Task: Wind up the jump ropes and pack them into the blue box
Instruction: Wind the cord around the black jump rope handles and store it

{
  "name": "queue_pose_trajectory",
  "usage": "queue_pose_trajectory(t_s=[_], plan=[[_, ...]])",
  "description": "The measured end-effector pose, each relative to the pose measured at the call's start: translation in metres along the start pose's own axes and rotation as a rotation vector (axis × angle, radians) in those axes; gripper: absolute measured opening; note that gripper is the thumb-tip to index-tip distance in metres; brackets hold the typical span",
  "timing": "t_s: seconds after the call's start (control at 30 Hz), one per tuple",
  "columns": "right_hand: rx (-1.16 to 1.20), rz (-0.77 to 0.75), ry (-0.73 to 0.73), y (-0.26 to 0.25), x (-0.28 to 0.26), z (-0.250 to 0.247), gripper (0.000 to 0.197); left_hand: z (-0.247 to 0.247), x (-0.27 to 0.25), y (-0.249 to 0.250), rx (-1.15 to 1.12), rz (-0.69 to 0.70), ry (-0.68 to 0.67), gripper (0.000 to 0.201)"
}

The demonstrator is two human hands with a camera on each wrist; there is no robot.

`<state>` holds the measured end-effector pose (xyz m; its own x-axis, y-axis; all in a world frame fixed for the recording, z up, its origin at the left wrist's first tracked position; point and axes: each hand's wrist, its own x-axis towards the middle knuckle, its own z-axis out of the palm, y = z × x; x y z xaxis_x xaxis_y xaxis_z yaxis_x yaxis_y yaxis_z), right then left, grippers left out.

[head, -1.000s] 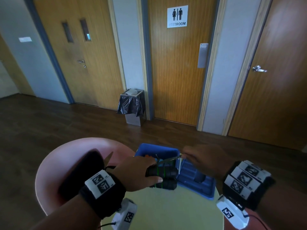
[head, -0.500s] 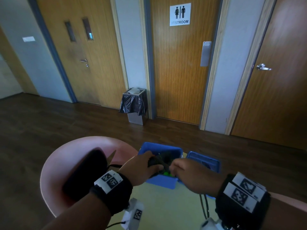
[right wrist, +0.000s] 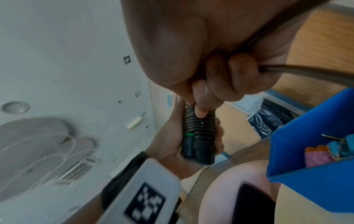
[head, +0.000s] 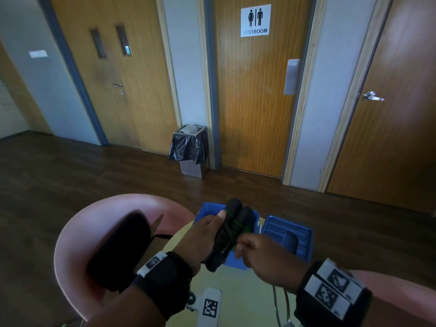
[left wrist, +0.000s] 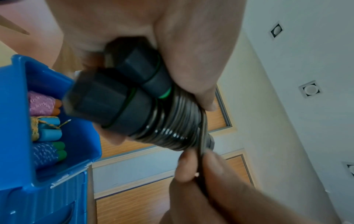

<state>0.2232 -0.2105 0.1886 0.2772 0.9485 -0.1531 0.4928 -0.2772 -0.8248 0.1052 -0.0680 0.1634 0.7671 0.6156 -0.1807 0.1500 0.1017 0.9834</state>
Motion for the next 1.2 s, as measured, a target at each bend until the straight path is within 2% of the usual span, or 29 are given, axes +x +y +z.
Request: queue_pose_trajectory(t_s=[0.17, 0.4, 0.53, 0.67, 0.87, 0.97, 1.07, 1.2], plan=[[-0.168, -0.149, 0.036, -0.013, 0.004, 0.014, 0.036, 0.015, -0.002, 0.006, -0.277, -0.1, -0.016, 0.048], [-0.217, -0.117, -0.005, -0.005, 0.014, -0.013, 0.038, 0.015, 0.001, 0.0, -0.28, -0.108, 0.06, 0.057], [-0.249, -0.052, 0.054, 0.001, 0.023, -0.025, 0.042, 0.015, 0.005, -0.003, -0.268, -0.065, 0.08, 0.055], [-0.213, 0.012, 0.068, -0.001, 0.03, -0.028, 0.034, 0.014, 0.011, 0.001, -0.25, -0.089, 0.097, 0.056], [-0.258, -0.015, 0.142, -0.003, 0.035, -0.038, 0.036, 0.015, 0.015, -0.002, -0.315, -0.141, 0.103, 0.057], [-0.224, 0.004, 0.139, -0.002, 0.035, -0.037, 0.038, 0.018, 0.014, 0.002, -0.342, -0.127, 0.085, 0.052], [-0.141, 0.091, 0.1, -0.002, 0.038, -0.033, 0.039, 0.019, 0.012, 0.009, -0.378, -0.116, 0.054, 0.047], [0.13, 0.186, 0.104, -0.003, 0.043, -0.037, 0.039, 0.015, 0.012, 0.011, -0.393, -0.097, 0.045, 0.045]])
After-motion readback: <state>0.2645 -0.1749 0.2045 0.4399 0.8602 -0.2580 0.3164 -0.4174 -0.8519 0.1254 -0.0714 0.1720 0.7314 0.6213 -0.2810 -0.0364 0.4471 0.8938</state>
